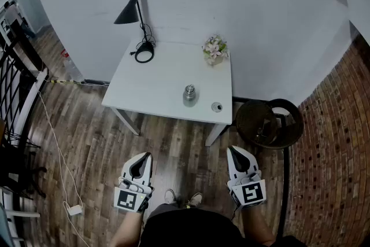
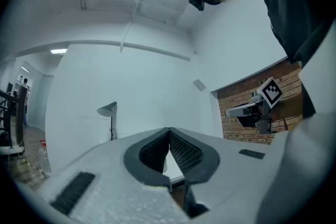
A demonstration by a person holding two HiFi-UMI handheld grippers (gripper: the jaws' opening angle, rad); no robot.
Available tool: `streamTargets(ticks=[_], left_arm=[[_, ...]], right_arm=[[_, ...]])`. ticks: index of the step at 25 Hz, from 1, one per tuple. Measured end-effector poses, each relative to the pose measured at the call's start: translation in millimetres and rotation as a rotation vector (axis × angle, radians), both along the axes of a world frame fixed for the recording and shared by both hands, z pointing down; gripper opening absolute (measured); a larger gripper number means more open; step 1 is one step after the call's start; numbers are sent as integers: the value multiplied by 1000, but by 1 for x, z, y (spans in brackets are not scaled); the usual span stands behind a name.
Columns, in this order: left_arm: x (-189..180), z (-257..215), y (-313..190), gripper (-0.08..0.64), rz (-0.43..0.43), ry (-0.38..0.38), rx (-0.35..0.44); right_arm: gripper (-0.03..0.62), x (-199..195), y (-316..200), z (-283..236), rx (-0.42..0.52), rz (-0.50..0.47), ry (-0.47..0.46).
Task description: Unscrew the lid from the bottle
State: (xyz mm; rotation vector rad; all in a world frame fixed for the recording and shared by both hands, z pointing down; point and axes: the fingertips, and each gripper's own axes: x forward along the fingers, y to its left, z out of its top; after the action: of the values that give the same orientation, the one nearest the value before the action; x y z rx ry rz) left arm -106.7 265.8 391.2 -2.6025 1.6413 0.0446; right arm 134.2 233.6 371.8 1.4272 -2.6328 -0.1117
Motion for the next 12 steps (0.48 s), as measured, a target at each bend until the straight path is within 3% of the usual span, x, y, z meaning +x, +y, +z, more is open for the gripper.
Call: streamTargets(ticks=[8,12], left_arm=[[9,6,10,23,-23,6,-2],[18,11,11,23,-18,4,-11]], right_arm=[[12,7,3,5,7,-5,-1],[12,15,6,9,-15,-29,-64]])
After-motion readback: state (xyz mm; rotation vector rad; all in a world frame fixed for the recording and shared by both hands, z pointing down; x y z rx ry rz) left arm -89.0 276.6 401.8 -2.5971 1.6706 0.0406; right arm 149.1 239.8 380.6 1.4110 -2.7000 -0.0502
